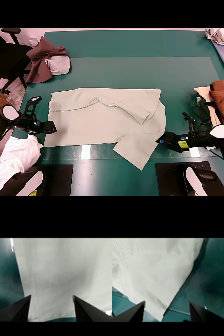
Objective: Fold the shirts.
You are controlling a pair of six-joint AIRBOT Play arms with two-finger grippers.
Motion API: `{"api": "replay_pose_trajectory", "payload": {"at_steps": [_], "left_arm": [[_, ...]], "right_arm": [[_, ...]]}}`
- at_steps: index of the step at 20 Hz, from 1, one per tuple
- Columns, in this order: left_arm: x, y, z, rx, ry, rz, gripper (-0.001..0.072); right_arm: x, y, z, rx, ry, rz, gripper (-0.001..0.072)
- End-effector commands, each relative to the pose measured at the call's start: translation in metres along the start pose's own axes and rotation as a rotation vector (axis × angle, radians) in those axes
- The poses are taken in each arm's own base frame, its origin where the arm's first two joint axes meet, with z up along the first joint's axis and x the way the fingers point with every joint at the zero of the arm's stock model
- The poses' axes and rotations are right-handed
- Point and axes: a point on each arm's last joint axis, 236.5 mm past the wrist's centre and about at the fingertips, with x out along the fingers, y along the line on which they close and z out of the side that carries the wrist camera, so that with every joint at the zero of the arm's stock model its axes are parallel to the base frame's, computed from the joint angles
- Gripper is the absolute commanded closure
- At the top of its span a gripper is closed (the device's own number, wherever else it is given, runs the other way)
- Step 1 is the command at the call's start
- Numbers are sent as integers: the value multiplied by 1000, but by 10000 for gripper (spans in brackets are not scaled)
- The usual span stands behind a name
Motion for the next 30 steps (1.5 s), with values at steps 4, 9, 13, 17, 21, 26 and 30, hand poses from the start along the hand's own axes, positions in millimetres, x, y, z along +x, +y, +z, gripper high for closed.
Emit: {"api": "replay_pose_trajectory", "payload": {"at_steps": [4,9,13,17,21,26,30], "left_arm": [[0,-3,2,-7,-10,-15,86],[0,-3,2,-7,-10,-15,86],[0,-3,2,-7,-10,-15,86],[0,-3,2,-8,-9,-15,85],[0,-1,2,-4,-8,-3,83],[-2,39,-7,25,45,161,-13],[-2,39,-10,34,60,162,-13]], "right_arm": [[39,9,-16,-29,136,-36,100],[85,29,-25,-127,137,-120,178],[85,89,1,-260,58,-71,686],[47,115,18,-328,72,-89,690],[12,113,25,-319,33,-84,690],[-6,91,25,-257,-21,-68,690],[-9,79,22,-224,-40,-64,689]]}}
